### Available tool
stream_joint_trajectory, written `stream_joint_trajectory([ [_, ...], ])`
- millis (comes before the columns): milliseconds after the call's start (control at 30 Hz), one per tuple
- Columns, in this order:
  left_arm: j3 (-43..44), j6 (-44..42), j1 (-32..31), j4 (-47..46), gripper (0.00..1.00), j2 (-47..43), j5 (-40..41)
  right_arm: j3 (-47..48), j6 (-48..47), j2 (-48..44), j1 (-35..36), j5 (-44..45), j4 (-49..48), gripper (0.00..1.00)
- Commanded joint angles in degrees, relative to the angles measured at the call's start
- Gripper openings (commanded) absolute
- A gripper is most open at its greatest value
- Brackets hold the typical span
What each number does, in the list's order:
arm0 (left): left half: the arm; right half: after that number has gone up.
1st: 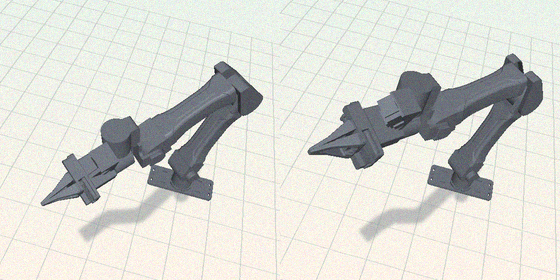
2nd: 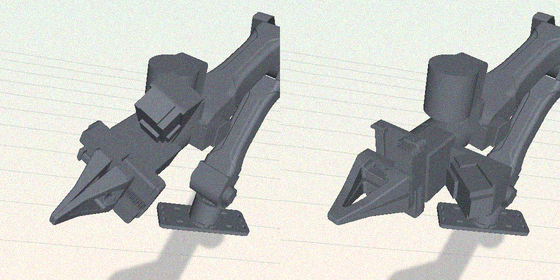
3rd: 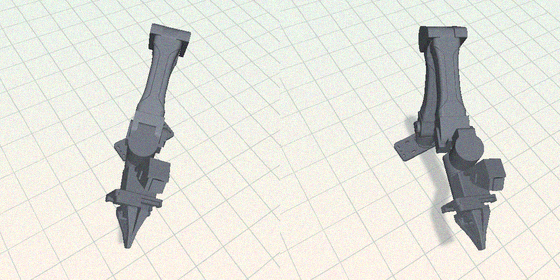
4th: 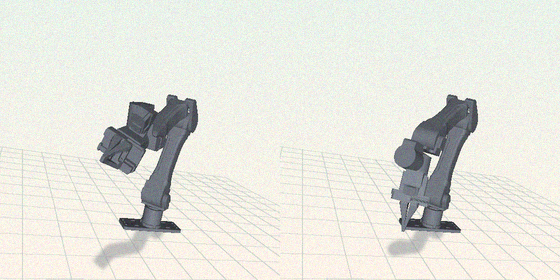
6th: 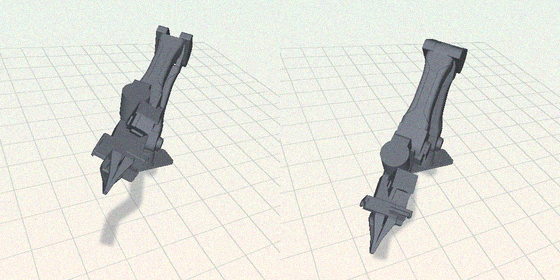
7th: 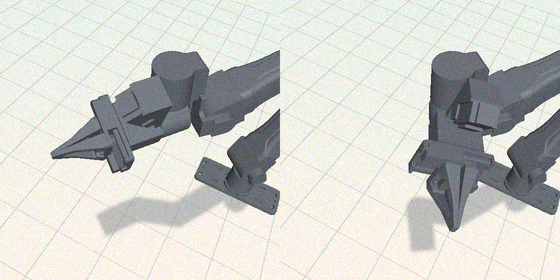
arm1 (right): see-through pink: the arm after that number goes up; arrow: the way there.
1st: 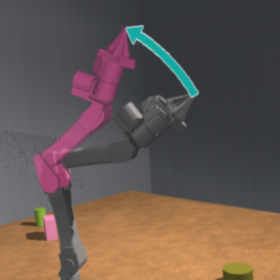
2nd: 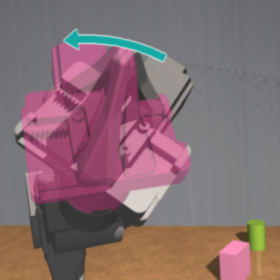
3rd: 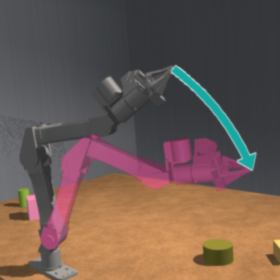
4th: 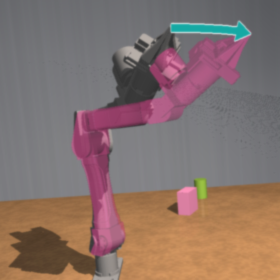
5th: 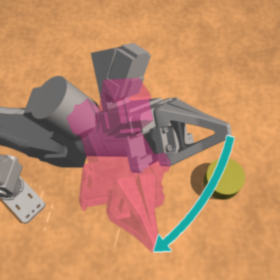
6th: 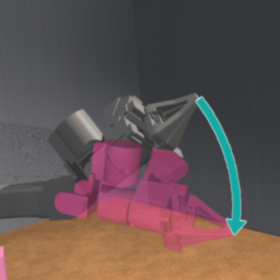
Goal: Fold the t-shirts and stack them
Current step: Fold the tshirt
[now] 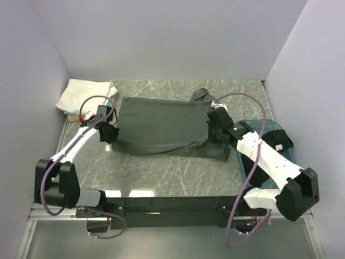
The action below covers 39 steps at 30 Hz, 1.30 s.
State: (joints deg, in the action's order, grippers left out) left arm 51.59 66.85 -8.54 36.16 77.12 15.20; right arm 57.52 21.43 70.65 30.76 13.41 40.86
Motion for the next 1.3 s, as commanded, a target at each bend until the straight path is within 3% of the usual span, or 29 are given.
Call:
stream_joint_trajectory([
  [0, 4.91, -0.75, 0.36, -1.53, 0.01, 2.85, 1.94, 4.0, -3.94, 2.46, -1.93, -1.89, -3.59, 0.0],
  [200, 12.73, -0.76, 1.15, 0.13, 0.01, 10.93, 2.64, 8.92, -7.36, 10.01, -4.22, -2.16, -3.42, 0.0],
  [567, 18.8, -2.06, 3.53, -1.44, 0.01, 21.4, 2.91, 19.47, -14.04, 26.53, -8.44, -4.26, -5.52, 0.0],
  [600, 19.42, -2.42, 3.53, -1.71, 0.04, 21.93, 2.56, 20.35, -15.35, 27.95, -8.7, -4.44, -5.96, 0.0],
  [700, 20.21, -3.65, 3.53, -2.32, 0.34, 24.03, 1.94, 24.74, -18.52, 33.91, -9.41, -1.74, -7.81, 0.0],
  [733, 20.3, -3.83, 3.53, -2.41, 0.49, 24.21, 1.76, 27.79, -19.05, 35.5, -9.49, -0.15, -7.99, 0.05],
  [800, 20.39, -4.79, 3.53, -3.2, 0.59, 23.69, 0.8, 30.8, -20.37, 39.88, -9.67, 4.75, -9.74, 0.29],
  [867, 20.13, -5.85, 3.53, -4.78, 0.74, 22.64, -0.08, 35.98, -20.46, 42.71, -10.37, 6.53, -10.1, 0.4],
  [933, 20.12, -6.64, 2.92, -5.14, 0.85, 20.8, -0.52, 40.02, -18.45, 44.92, -10.55, 8.38, -7.65, 0.42],
  [1000, 20.21, -7.34, 2.04, -5.05, 0.94, 18.87, -0.44, 39.26, -16.35, 42.57, -10.46, 7.78, -7.9, 0.62],
  [1033, 20.3, -7.61, 0.9, -5.05, 1.0, 18.16, -0.26, 35.86, -15.55, 40.9, -10.46, 5.34, -8.42, 0.63],
  [1067, 20.21, -8.05, 0.19, -5.05, 0.99, 17.63, -0.17, 33.56, -14.67, 38.88, -10.37, 3.66, -9.04, 0.76],
  [1133, 19.95, -8.4, -1.91, -4.7, 0.99, 16.23, 0.0, 25.68, -12.04, 32.47, -10.46, -3.0, -10.71, 0.87],
  [1267, 18.81, -9.45, -4.47, -5.92, 0.99, 14.99, -2.01, 12.12, -5.27, 21.49, -10.46, -8.83, -11.94, 0.89],
])
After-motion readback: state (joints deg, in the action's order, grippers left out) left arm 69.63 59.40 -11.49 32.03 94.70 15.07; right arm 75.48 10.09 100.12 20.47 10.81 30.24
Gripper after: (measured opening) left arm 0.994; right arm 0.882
